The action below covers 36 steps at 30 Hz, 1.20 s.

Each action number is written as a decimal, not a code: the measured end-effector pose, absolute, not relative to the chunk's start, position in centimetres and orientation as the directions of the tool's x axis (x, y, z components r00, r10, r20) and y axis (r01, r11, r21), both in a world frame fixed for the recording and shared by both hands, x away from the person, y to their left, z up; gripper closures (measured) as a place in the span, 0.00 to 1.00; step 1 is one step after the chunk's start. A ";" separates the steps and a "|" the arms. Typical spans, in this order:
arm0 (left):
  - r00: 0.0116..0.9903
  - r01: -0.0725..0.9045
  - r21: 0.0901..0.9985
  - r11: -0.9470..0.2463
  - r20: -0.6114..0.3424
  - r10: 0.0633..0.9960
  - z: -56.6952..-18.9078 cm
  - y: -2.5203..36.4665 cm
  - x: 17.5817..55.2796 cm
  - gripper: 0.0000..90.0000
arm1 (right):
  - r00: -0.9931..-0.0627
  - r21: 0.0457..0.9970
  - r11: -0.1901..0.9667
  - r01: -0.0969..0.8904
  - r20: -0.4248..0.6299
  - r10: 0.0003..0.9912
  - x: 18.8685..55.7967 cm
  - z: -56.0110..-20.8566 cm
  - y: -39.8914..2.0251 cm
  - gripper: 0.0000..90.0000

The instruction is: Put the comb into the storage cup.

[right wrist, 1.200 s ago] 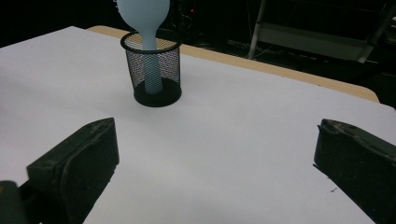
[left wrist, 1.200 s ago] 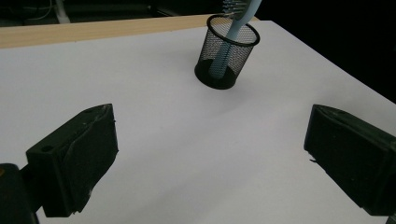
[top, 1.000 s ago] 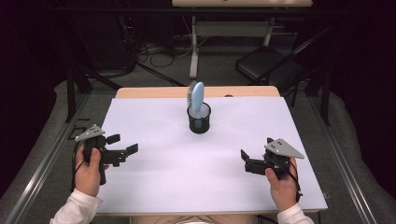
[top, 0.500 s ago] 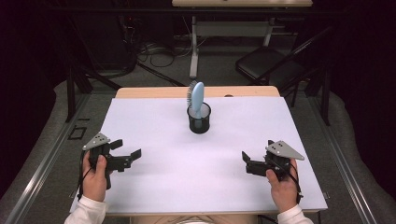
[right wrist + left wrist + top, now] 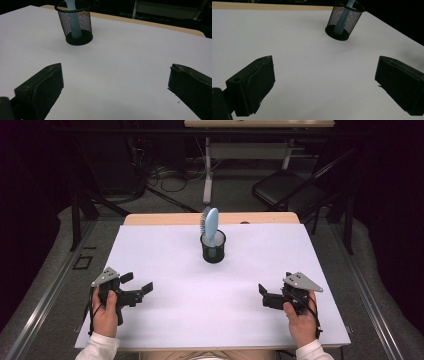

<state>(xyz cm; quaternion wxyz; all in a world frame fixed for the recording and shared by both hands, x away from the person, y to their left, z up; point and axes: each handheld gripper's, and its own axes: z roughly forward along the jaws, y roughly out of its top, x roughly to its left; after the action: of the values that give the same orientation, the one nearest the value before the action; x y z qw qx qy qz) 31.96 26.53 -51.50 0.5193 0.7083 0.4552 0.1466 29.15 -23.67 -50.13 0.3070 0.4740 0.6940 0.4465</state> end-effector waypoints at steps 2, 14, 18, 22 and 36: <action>0.545 0.485 0.873 -0.049 -0.257 0.798 -51.7 26.5 32.0 0.03 | -0.362 0.908 0.151 0.390 0.000 0.932 29.2 -50.3 -23.6 0.00; 0.544 0.463 0.884 -0.068 -0.223 0.809 -52.5 26.6 31.9 0.03 | -0.338 0.905 0.147 0.399 -0.004 0.941 29.4 -51.2 -24.1 0.00; 0.547 0.455 0.888 -0.066 -0.221 0.807 -52.9 26.8 31.9 0.03 | -0.334 0.901 0.156 0.405 -0.013 0.942 29.5 -51.6 -24.2 0.00; 0.537 0.459 0.886 -0.062 -0.222 0.814 -53.0 27.1 32.0 0.03 | -0.325 0.899 0.163 0.407 -0.024 0.945 29.7 -52.0 -24.4 0.00; 0.510 0.461 0.886 -0.049 -0.220 0.832 -53.8 28.2 32.5 0.03 | -0.307 0.888 0.155 0.433 -0.016 0.952 30.1 -52.9 -24.9 0.00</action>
<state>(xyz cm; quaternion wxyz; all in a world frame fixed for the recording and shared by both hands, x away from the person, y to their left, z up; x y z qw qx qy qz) 32.46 28.23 -53.79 0.5129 0.7012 0.4611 0.1806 30.15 -24.88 -52.93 0.3115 0.4997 0.6930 0.4160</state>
